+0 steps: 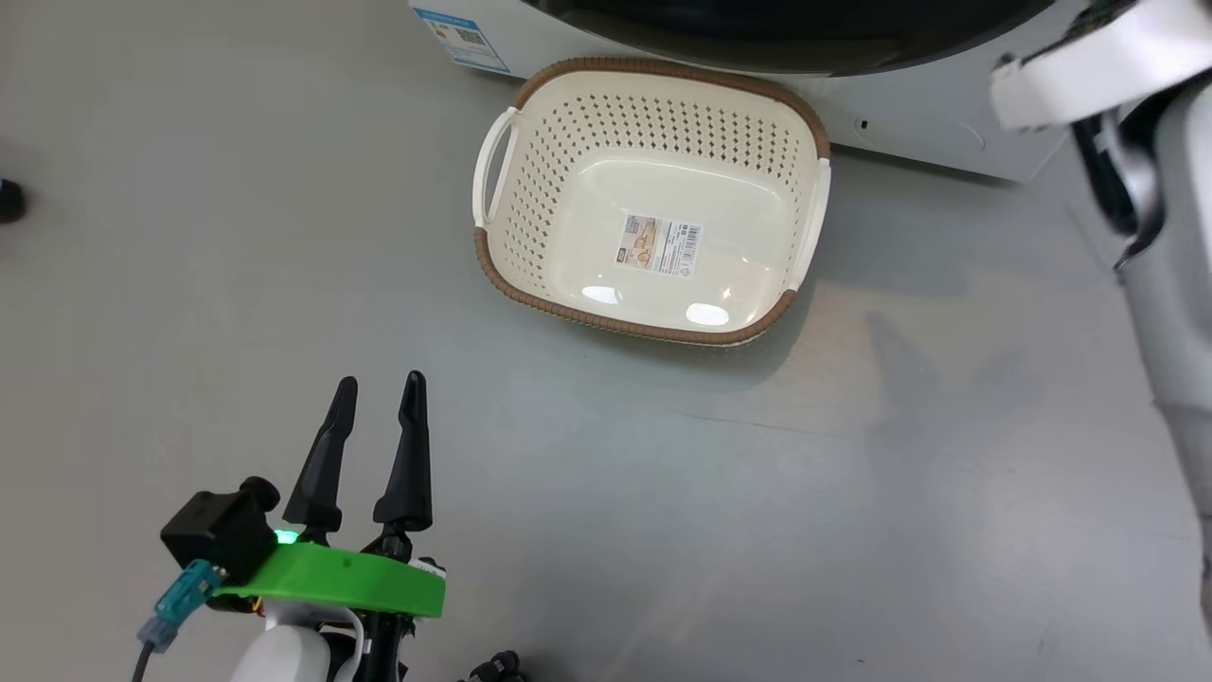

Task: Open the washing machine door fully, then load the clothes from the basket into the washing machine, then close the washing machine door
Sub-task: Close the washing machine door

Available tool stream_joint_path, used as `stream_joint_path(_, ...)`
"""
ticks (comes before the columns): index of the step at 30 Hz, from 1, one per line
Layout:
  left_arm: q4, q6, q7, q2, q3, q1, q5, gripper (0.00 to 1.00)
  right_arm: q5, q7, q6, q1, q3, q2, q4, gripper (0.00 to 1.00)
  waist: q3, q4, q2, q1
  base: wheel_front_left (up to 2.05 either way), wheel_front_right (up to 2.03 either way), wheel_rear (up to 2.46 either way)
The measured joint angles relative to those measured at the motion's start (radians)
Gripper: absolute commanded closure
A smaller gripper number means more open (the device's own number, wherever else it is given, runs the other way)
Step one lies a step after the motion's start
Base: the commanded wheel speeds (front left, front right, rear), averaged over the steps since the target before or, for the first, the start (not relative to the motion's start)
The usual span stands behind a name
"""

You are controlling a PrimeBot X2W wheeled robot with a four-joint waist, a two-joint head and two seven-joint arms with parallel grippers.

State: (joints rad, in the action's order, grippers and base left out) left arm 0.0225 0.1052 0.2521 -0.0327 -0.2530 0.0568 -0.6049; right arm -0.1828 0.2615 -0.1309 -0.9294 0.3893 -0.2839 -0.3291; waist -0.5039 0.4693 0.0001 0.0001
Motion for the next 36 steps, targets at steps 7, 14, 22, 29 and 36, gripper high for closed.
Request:
stream_joint_path(7, 0.021, 0.000, 0.000, 0.001, 0.067, 0.007, 0.042, 0.00, -0.010, 0.000, 0.000, 0.179, 0.016, 0.069, 0.090, 0.00, 0.049, -0.054, 0.0000, 0.0000, 0.00, 0.00, 0.00)
stream_joint_path(14, 0.045, 0.000, 0.000, 0.001, 0.132, 0.007, 0.092, 0.00, -0.009, 0.000, 0.020, 0.322, 0.004, 0.091, 0.153, 0.00, 0.110, -0.116, 0.0000, 0.0000, 0.00, 0.00, 0.00)
stream_joint_path(22, 0.060, 0.000, 0.000, 0.001, 0.221, -0.006, 0.132, 0.00, 0.000, 0.000, 0.064, 0.514, -0.035, 0.097, 0.209, 0.00, 0.206, -0.212, 0.0000, 0.0000, 0.00, 0.00, 0.00)
stream_joint_path(29, 0.067, 0.000, 0.000, 0.001, 0.254, -0.090, 0.156, 0.00, -0.005, 0.000, 0.100, 0.701, -0.091, 0.093, 0.213, 0.00, 0.303, -0.294, 0.0000, -0.0001, 0.00, 0.00, 0.00)
stream_joint_path(36, 0.088, 0.000, 0.000, -0.001, 0.251, -0.157, 0.184, 0.00, -0.002, 0.000, 0.126, 0.838, -0.147, 0.063, 0.241, 0.00, 0.392, -0.364, 0.0000, -0.0001, 0.00, 0.00, 0.00)
